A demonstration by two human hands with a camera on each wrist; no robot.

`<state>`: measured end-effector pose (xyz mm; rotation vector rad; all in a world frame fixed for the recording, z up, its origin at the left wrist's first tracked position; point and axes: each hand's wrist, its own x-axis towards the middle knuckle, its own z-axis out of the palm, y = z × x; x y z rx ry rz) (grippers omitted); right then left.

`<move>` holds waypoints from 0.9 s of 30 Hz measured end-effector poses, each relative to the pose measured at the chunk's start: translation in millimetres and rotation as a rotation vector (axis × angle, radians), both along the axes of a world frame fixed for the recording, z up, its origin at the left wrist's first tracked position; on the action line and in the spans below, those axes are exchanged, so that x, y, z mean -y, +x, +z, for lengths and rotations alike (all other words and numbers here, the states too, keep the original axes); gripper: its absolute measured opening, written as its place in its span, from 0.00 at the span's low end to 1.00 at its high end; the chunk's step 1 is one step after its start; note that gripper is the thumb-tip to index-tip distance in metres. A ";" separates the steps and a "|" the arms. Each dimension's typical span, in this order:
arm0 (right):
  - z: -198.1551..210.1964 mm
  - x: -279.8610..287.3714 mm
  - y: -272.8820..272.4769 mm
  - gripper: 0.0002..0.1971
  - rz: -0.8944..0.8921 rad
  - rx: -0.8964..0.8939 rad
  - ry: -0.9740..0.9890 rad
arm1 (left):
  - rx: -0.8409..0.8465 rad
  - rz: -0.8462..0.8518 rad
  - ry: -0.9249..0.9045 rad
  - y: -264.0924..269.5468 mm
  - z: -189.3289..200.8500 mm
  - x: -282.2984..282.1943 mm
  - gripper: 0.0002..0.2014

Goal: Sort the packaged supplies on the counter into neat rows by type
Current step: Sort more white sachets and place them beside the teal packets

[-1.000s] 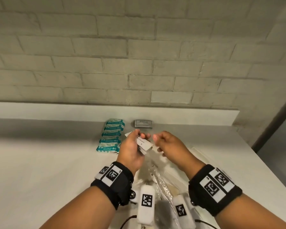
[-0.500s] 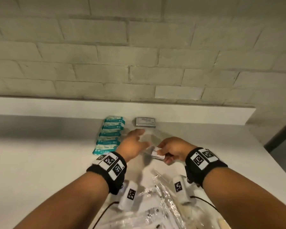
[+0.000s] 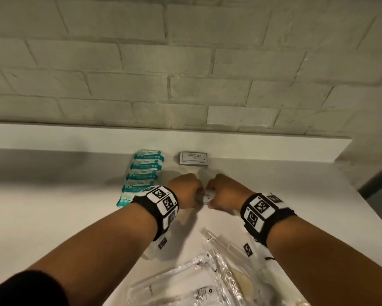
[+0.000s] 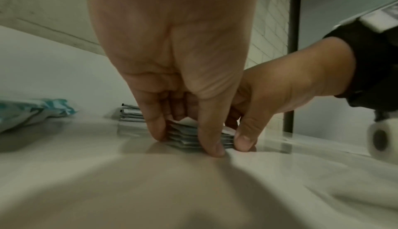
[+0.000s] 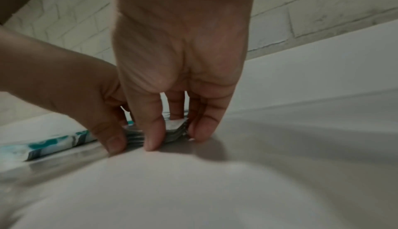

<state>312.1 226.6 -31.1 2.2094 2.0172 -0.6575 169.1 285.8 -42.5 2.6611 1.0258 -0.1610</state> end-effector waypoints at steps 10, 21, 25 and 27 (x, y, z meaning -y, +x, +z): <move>-13.0 -68.7 -10.3 0.17 0.004 0.063 0.022 | 0.059 0.128 -0.008 7.7 4.1 -51.2 0.09; -26.2 -86.5 -1.9 0.17 0.045 0.085 0.038 | -0.007 0.090 -0.015 7.5 -0.7 -67.2 0.14; -21.8 -75.8 7.9 0.26 -0.036 -0.014 0.087 | -0.037 0.113 0.029 7.3 -3.1 -65.8 0.17; -16.5 -62.9 16.6 0.32 -0.105 -0.084 0.083 | -0.041 0.164 0.055 2.1 -4.2 -60.5 0.27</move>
